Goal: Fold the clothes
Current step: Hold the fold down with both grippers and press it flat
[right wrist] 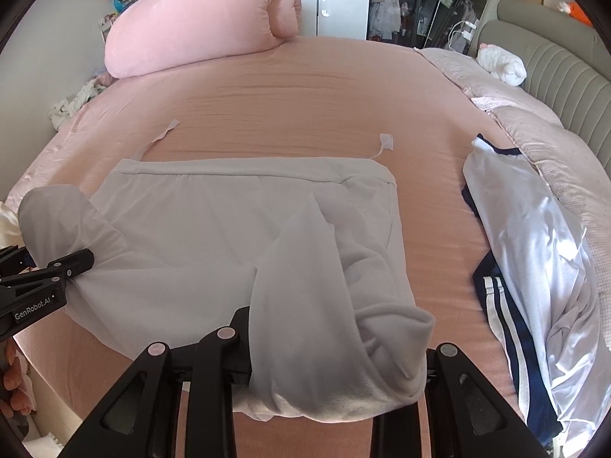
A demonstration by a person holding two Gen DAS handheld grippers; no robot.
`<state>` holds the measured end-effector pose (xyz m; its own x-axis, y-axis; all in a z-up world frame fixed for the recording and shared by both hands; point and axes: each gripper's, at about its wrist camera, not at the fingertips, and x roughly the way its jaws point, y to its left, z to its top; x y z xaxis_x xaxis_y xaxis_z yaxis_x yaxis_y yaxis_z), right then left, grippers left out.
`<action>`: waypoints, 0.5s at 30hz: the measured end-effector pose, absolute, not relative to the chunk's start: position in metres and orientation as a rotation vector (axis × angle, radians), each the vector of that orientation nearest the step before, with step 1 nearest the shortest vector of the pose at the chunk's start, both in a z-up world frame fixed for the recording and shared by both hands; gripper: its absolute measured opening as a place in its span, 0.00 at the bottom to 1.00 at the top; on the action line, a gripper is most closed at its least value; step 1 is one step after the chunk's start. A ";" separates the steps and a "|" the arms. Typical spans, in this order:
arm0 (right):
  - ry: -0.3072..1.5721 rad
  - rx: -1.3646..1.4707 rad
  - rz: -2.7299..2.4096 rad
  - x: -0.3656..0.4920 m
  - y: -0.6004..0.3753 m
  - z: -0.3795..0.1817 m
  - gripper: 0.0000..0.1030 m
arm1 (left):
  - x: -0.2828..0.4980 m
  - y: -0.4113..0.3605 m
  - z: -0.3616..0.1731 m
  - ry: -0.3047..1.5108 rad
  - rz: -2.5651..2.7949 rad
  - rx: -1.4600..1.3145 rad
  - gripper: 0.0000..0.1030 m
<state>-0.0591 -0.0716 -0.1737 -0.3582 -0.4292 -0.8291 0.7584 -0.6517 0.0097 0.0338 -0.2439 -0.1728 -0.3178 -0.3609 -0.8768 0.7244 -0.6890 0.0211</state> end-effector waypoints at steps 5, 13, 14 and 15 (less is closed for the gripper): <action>0.430 1.187 -2.025 -0.058 -0.054 -0.186 0.28 | 0.056 -0.249 -0.176 0.633 -2.046 1.233 0.45; 0.386 1.245 -1.988 -0.068 -0.045 -0.187 0.28 | 0.070 -0.248 -0.170 0.694 -2.032 1.250 0.46; 0.376 1.256 -1.982 -0.069 -0.043 -0.188 0.29 | 0.067 -0.251 -0.171 0.693 -2.034 1.254 0.46; 0.367 1.267 -1.975 -0.070 -0.042 -0.188 0.29 | 0.065 -0.254 -0.171 0.691 -2.035 1.258 0.46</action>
<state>-0.0697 -0.0423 -0.1875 -0.2307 -0.4351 -0.8703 0.7187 -0.6792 0.1490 0.0650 -0.2542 -0.1710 -0.3375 -0.2436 -0.9093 0.7469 -0.6572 -0.1011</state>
